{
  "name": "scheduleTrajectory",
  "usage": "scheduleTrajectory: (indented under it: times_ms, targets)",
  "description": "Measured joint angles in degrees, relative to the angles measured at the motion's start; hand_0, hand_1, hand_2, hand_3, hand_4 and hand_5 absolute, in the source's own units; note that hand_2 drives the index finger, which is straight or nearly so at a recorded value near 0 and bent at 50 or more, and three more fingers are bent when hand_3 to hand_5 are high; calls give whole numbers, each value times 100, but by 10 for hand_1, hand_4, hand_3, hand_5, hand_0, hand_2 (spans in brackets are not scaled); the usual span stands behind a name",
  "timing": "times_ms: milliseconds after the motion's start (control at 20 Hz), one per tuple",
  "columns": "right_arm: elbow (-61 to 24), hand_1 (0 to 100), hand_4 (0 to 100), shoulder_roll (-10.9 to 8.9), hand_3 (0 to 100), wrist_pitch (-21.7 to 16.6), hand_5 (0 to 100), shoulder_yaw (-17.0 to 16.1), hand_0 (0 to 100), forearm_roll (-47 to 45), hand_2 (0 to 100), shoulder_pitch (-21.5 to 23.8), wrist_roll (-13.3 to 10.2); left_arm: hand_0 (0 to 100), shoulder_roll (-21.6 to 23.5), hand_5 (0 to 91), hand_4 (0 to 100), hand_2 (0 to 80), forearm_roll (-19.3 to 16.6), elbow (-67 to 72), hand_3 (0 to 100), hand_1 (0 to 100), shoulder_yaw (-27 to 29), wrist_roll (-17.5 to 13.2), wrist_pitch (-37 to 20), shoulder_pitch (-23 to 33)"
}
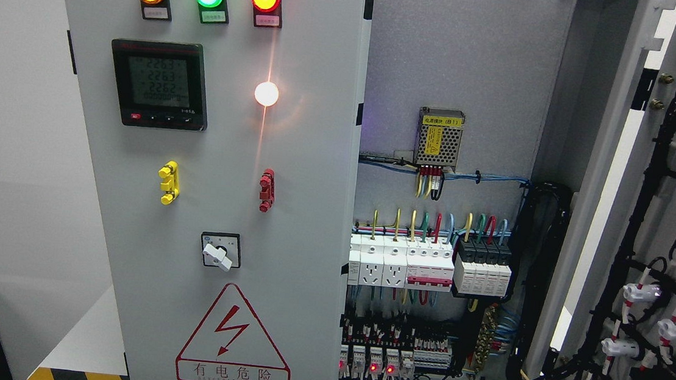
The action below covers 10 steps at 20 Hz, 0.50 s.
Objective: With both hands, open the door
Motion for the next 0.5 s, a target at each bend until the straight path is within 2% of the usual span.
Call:
scheduleTrajectory:
  times_ms: [250,500]
  targets:
    - [0,0,0,0,0,0,0,0,191,0,0,0,0,0,-176,0,0,0,-607,257,0,0,648,290,-67,28]
    - [0,0,0,0,0,0,0,0,191,0,0,0,0,0,-290,0,0,0,-866,419,0,0,1082,704,-252,37]
